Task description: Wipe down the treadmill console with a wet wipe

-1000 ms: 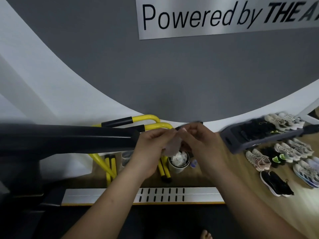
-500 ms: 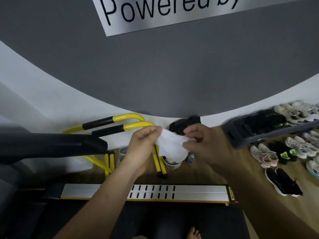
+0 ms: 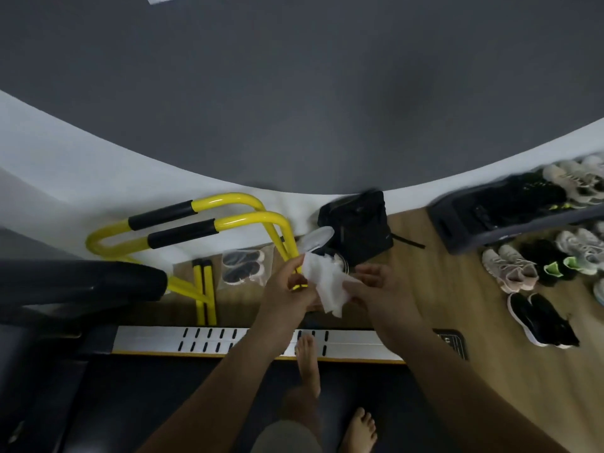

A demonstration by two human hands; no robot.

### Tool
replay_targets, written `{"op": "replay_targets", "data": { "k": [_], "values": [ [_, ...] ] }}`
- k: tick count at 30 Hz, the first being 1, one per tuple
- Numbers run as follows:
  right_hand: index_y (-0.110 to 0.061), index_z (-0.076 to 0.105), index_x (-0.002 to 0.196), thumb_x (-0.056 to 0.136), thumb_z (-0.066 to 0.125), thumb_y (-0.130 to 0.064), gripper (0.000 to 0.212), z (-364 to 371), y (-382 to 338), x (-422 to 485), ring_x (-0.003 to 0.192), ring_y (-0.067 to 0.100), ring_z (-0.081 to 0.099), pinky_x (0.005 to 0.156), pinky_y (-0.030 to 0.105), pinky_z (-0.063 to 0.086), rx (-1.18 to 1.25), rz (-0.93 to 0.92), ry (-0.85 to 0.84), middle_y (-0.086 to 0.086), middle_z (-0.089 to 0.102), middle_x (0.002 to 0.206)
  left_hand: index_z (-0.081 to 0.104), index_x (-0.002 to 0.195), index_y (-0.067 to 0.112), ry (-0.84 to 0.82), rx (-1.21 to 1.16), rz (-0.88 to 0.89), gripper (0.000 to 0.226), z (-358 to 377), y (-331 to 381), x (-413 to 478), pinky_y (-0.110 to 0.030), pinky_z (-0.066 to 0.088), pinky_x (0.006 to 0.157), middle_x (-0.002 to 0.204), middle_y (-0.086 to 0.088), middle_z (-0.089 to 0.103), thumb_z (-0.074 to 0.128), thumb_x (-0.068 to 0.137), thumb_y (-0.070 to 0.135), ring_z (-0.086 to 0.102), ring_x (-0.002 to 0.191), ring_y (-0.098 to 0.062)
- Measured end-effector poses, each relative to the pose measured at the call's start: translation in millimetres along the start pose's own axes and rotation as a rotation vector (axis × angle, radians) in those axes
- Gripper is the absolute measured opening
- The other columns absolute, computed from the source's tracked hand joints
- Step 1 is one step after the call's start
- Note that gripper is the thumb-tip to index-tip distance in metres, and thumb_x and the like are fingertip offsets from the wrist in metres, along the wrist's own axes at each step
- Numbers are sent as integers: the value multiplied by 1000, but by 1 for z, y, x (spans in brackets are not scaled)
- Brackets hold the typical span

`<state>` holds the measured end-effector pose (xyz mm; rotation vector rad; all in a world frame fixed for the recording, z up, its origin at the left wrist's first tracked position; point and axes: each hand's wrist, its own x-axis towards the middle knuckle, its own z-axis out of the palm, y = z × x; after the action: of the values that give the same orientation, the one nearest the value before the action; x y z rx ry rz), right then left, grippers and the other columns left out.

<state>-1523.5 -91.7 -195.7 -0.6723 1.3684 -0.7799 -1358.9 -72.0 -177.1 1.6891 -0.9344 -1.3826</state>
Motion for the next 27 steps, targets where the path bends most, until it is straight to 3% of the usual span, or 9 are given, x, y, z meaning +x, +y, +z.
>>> {"op": "replay_targets", "data": {
  "k": [3, 5, 8, 12, 17, 21, 24, 25, 27],
  "values": [
    [-6, 62, 109, 79, 73, 0, 33, 4, 23, 41, 96, 29, 68, 86, 44, 57, 0, 117, 5, 18, 67, 108, 66, 116, 25, -29, 92, -82, 41, 10, -31, 45, -43, 60, 78, 99, -6, 72, 57, 85, 0, 70, 89, -21],
    [-7, 67, 99, 82, 70, -2, 18, 8, 36, 72, 85, 25, 70, 74, 38, 60, -86, 125, 50, 17, 71, 98, 69, 100, 15, -9, 138, -118, 21, 16, -48, 80, -33, 58, 71, 85, -9, 71, 55, 89, 4, 69, 79, -22],
    [-15, 64, 84, 88, 62, -5, 11, 16, 54, 131, 69, 22, 66, 55, 28, 52, -213, 122, 105, 11, 67, 83, 65, 85, 4, 30, 140, -156, 19, 22, -85, 139, -48, 55, 67, 79, -21, 66, 56, 85, 22, 64, 76, -37],
    [-18, 65, 85, 85, 61, -12, 7, 25, 96, 224, 69, 26, 65, 55, 35, 54, -346, 130, 100, 10, 67, 82, 59, 73, 2, 46, 126, -258, 26, 23, -142, 220, -34, 43, 59, 65, -11, 57, 55, 88, 23, 54, 64, -17],
    [-16, 67, 89, 85, 63, -13, 7, 30, 164, 331, 68, 23, 65, 58, 33, 54, -333, 196, 177, 9, 67, 80, 62, 75, 5, -40, 149, -336, 21, 20, -218, 313, -32, 43, 62, 67, -12, 55, 55, 93, 13, 53, 65, -16],
    [-25, 63, 113, 89, 60, -14, 26, 31, 232, 424, 87, 19, 68, 73, 33, 60, -351, 212, 191, 4, 66, 104, 63, 95, 29, -169, 40, -491, 18, 23, -281, 384, -43, 49, 93, 90, 8, 60, 58, 95, 12, 57, 89, -15],
    [-24, 55, 122, 91, 55, -17, 32, 31, 275, 478, 89, 19, 66, 68, 24, 54, -442, 225, 230, 2, 63, 108, 37, 146, 32, -261, 50, -623, 51, 10, -325, 414, -36, 39, 86, 111, 10, 50, 55, 99, 25, 47, 103, -17],
    [-26, 53, 121, 92, 53, -19, 30, 31, 285, 490, 87, 17, 65, 61, 20, 51, -444, 244, 237, -2, 63, 105, 31, 150, 31, -262, 52, -634, 53, 5, -334, 421, -34, 36, 84, 116, 8, 49, 51, 101, 28, 46, 109, -19],
    [-22, 56, 121, 93, 52, -22, 28, 32, 299, 501, 89, 16, 65, 57, 15, 45, -542, 201, 205, -5, 63, 103, 45, 136, 30, -255, 15, -642, 32, -5, -342, 425, -32, 35, 84, 116, 8, 49, 42, 105, 25, 47, 116, -18]
  ]
}}
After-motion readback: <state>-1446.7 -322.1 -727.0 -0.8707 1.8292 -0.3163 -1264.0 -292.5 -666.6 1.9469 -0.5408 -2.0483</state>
